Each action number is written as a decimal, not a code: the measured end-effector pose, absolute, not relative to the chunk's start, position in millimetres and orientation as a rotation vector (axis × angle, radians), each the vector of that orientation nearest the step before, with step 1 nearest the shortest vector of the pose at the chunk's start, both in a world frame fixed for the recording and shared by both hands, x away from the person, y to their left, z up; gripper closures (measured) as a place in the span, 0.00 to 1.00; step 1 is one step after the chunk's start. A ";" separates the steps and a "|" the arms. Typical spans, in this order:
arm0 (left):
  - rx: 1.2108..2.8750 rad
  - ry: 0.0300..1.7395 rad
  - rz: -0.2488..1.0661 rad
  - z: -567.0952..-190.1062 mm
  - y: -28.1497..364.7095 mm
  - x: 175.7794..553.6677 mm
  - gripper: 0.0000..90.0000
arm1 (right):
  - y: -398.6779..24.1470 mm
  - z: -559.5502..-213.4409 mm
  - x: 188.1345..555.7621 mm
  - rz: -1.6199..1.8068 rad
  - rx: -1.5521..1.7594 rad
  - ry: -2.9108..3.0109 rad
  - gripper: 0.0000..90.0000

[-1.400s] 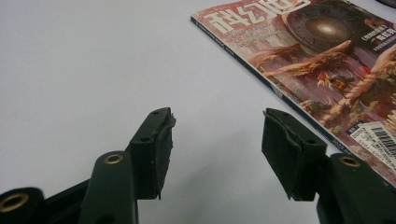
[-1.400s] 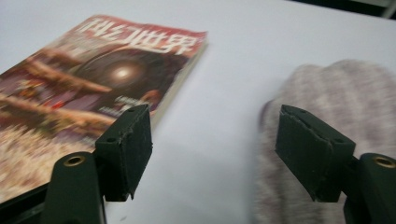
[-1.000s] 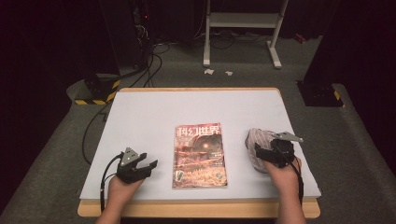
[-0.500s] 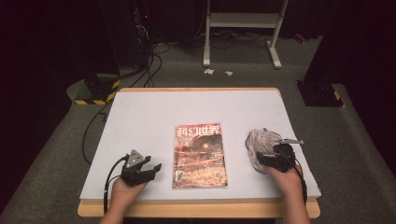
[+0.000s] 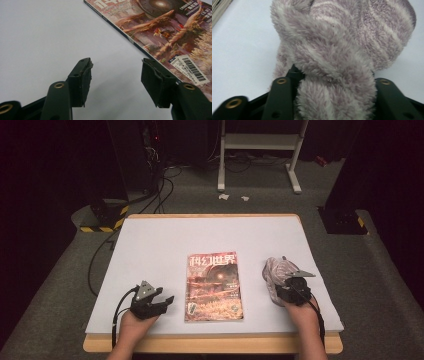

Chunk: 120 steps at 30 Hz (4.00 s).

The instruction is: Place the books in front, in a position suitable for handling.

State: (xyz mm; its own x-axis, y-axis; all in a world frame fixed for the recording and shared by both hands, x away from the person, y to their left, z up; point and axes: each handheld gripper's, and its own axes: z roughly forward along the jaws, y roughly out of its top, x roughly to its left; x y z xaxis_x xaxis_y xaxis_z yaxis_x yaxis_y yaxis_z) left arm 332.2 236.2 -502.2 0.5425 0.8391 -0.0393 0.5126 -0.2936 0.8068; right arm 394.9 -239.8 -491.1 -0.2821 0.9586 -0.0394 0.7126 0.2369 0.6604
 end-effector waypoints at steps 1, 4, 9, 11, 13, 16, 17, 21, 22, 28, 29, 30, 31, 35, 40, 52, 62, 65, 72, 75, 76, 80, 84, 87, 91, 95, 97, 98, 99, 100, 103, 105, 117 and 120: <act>1.963 1.096 0.505 -502.4 236.2 332.3 0.46 | -239.5 -491.0 394.5 0.751 1.520 2.078 0.67; 1.962 1.099 0.503 -502.5 236.7 332.5 0.46 | -239.3 -490.6 393.1 0.771 1.500 2.074 0.69; 1.951 1.101 0.499 -501.7 239.3 333.2 0.47 | -235.3 -476.0 384.0 0.865 1.445 2.020 0.70; 1.944 1.102 0.499 -500.9 240.7 333.3 0.47 | -234.1 -472.8 382.2 0.882 1.434 2.018 0.70; 1.937 1.104 0.497 -500.2 241.7 333.0 0.47 | -230.5 -465.7 377.7 0.924 1.406 2.010 0.70; 1.932 1.105 0.494 -499.8 242.1 332.6 0.47 | -225.0 -457.1 372.3 0.973 1.374 2.006 0.70; 1.931 1.104 0.493 -499.9 242.0 332.3 0.47 | -222.8 -454.0 370.1 0.993 1.362 2.007 0.70; 1.930 1.104 0.494 -500.2 241.6 332.0 0.45 | -211.6 -443.0 360.8 1.066 1.310 2.021 0.69; 1.930 1.105 0.496 -500.2 241.7 332.1 0.45 | -208.4 -440.6 358.5 1.087 1.296 2.025 0.69; 1.927 1.105 0.502 -500.3 242.9 332.8 0.44 | -179.3 -432.0 345.3 1.182 1.204 2.096 0.69; 1.921 1.108 0.502 -499.7 243.8 332.9 0.43 | -163.5 -433.5 340.6 1.203 1.158 2.138 0.68; 1.921 1.108 0.502 -499.7 243.8 332.9 0.43 | -163.5 -433.5 340.6 1.203 1.158 2.138 0.68; 1.913 1.112 0.503 -499.6 243.9 332.8 0.43 | -157.8 -435.0 339.2 1.208 1.144 2.154 0.68; 1.903 1.112 0.499 -498.8 246.0 332.9 0.43 | -119.9 -459.8 335.3 1.126 1.057 2.316 0.68; 1.900 1.113 0.500 -498.7 247.8 333.3 0.43 | -108.3 -482.7 339.3 1.017 1.063 2.389 0.68; 1.849 1.168 0.515 -495.6 263.2 337.2 0.42 | -67.0 -491.3 330.2 0.986 0.953 2.448 0.68; 1.819 1.187 0.527 -493.8 275.9 336.7 0.42 | 2.9 -490.6 320.1 0.994 0.808 2.540 0.68; 1.818 1.184 0.525 -493.5 275.9 336.0 0.42 | 10.3 -490.9 318.5 0.982 0.783 2.534 0.68; 1.829 1.175 0.529 -494.6 274.2 335.7 0.42 | -12.0 -490.7 326.4 0.970 0.867 2.496 0.68; 1.832 1.173 0.533 -494.7 272.7 335.2 0.42 | -33.0 -491.1 330.0 0.968 0.913 2.460 0.67; 1.833 1.172 0.534 -494.8 272.4 335.1 0.42 | -41.6 -491.0 330.7 0.961 0.931 2.445 0.67; 1.837 1.172 0.539 -495.4 271.3 335.7 0.41 | -83.3 -490.5 333.1 0.938 1.038 2.376 0.68; 1.834 1.177 0.543 -495.6 270.2 336.1 0.39 | -108.0 -489.1 334.2 0.915 1.093 2.331 0.68; 1.828 1.178 0.546 -495.2 269.7 336.1 0.38 | -109.8 -490.1 333.2 0.905 1.083 2.318 0.68; 1.825 1.181 0.544 -495.4 270.8 337.0 0.37 | -103.4 -490.2 330.6 0.907 1.074 2.331 0.68; 1.821 1.183 0.542 -495.8 272.5 338.3 0.37 | -77.1 -490.7 325.1 0.941 1.014 2.395 0.68; 1.820 1.181 0.543 -495.8 272.9 338.5 0.37 | -59.8 -491.0 322.6 0.953 0.976 2.425 0.68; 1.819 1.180 0.544 -495.4 273.4 338.5 0.37 | -59.8 -491.0 322.6 0.953 0.976 2.425 0.68; 1.814 1.180 0.549 -494.9 274.4 338.3 0.37 | -50.2 -490.9 321.8 0.951 0.945 2.439 0.68; 1.810 1.179 0.551 -494.5 275.4 338.0 0.37 | -37.8 -490.4 321.1 0.950 0.908 2.461 0.68; 1.792 1.183 0.550 -493.3 278.5 337.2 0.37 | -11.3 -489.7 319.1 0.949 0.856 2.509 0.68; 1.786 1.183 0.548 -492.5 280.3 336.9 0.37 | 6.2 -489.5 317.7 0.957 0.818 2.534 0.68; 1.785 1.179 0.535 -491.7 281.9 335.0 0.37 | -31.3 -490.5 321.7 0.945 0.910 2.468 0.67; 1.788 1.177 0.535 -492.3 280.4 335.2 0.37 | -59.8 -489.8 324.1 0.920 1.002 2.416 0.67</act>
